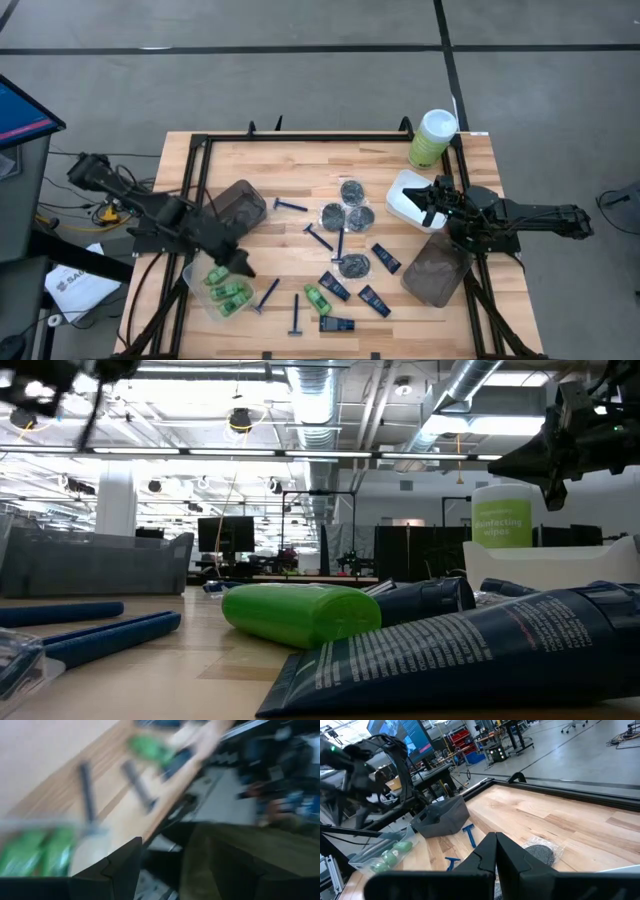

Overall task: Pick & Place Travel size toiletries
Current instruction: Put the green shampoo into the transparent bin

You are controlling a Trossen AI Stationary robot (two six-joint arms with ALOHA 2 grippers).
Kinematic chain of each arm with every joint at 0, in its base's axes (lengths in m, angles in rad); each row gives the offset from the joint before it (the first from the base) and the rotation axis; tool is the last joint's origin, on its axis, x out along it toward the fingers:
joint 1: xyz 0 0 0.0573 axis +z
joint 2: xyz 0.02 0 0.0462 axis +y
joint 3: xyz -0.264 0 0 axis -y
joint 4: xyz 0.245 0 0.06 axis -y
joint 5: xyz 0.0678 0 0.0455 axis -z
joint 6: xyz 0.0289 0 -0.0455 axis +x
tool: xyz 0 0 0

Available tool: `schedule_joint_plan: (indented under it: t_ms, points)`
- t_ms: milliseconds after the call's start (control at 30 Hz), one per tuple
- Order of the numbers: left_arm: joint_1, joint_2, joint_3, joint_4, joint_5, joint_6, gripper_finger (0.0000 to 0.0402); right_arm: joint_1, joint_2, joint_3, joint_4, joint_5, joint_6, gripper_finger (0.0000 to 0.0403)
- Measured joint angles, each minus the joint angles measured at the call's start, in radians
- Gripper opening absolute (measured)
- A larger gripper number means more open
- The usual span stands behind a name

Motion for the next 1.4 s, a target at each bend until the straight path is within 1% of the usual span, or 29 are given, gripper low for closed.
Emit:
schedule_joint_plan:
  t_ms: [167, 333, 400, 533, 733, 933, 1067, 1267, 1400]
  points:
    - [0.109, -0.005, 0.000, 0.198, -0.010, 0.164, 0.0214, 0.000, 0.000, 0.000, -0.002, 0.000, 0.000, 0.0000]
    - [0.222, 0.061, 0.001, 0.382, -0.006, 0.387, 0.0214, 0.000, 0.000, 0.000, -0.003, 0.000, 0.000, 0.0000]
    - [0.260, 0.098, 0.015, 0.405, 0.023, 0.470, 0.0214, 0.000, 0.000, 0.000, -0.003, 0.000, 0.000, 0.0000]
    - [0.323, 0.189, 0.088, 0.409, 0.106, 0.647, 0.0214, 0.000, 0.000, 0.000, -0.003, 0.000, 0.000, 0.0000]
    - [0.373, 0.330, 0.218, 0.387, 0.195, 0.904, 0.0220, 0.000, 0.000, 0.000, -0.003, 0.000, 0.000, 0.0000]
    - [0.364, 0.432, 0.282, 0.337, 0.206, 1.097, 0.0251, 0.000, 0.000, 0.000, -0.010, 0.000, 0.000, 0.0000]
    - [0.325, 0.499, 0.282, 0.330, 0.187, 1.246, 0.0275, 0.000, 0.000, 0.000, -0.038, 0.000, 0.000, 0.0000]
    - [0.275, 0.632, 0.282, 0.338, 0.184, 1.357, 0.0306, 0.001, 0.000, 0.000, -0.082, -0.004, 0.000, 0.0000]
    - [0.230, 0.715, 0.282, 0.347, 0.182, 1.483, 0.0316, 0.002, 0.000, 0.000, -0.088, -0.005, 0.000, 0.0000]
